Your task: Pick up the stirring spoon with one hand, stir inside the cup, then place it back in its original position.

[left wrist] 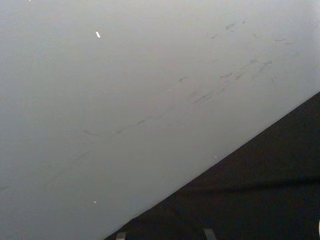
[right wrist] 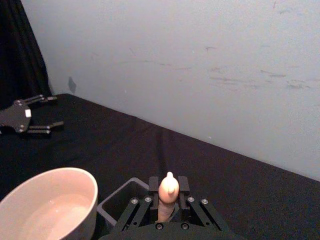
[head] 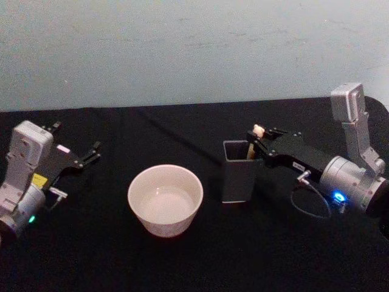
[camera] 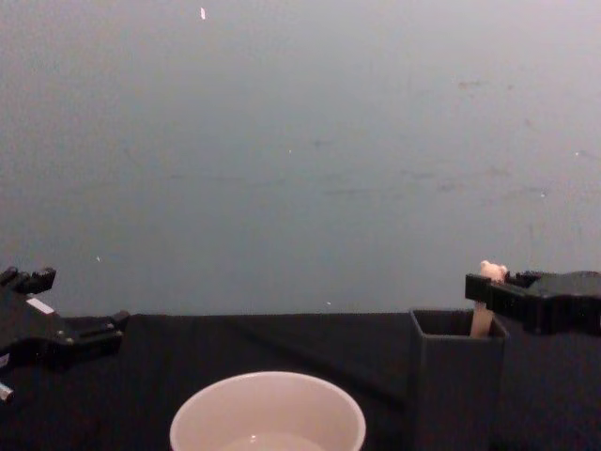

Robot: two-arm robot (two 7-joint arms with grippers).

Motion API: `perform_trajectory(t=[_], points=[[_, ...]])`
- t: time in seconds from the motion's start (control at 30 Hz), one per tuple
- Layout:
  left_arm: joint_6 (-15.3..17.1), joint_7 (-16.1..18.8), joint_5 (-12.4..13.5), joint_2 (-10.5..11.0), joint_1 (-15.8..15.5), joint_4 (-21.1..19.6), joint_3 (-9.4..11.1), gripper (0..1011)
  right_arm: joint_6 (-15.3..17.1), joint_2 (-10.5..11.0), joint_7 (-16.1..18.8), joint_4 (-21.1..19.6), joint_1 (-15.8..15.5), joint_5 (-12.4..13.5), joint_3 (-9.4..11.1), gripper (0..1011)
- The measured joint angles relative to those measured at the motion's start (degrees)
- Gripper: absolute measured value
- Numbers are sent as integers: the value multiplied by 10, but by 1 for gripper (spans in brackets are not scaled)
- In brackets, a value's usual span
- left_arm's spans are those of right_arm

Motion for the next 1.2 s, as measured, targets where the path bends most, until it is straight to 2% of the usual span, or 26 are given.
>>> perform_trajectory(t=[0.27, 0.53, 0.97, 1.2], points=[[0, 0, 0, 0, 0, 0, 0, 1001, 22, 12, 9, -27, -1, 40, 15, 223], [0, 0, 0, 0, 0, 0, 0, 1001, 29, 24, 8, -59, -3, 79, 33, 224], [0, 0, 0, 0, 0, 0, 0, 1001, 10, 27, 4, -93, 14, 132, 55, 224], [0, 0, 0, 0, 0, 0, 0, 1001, -3, 20, 7, -98, 26, 147, 49, 223]])
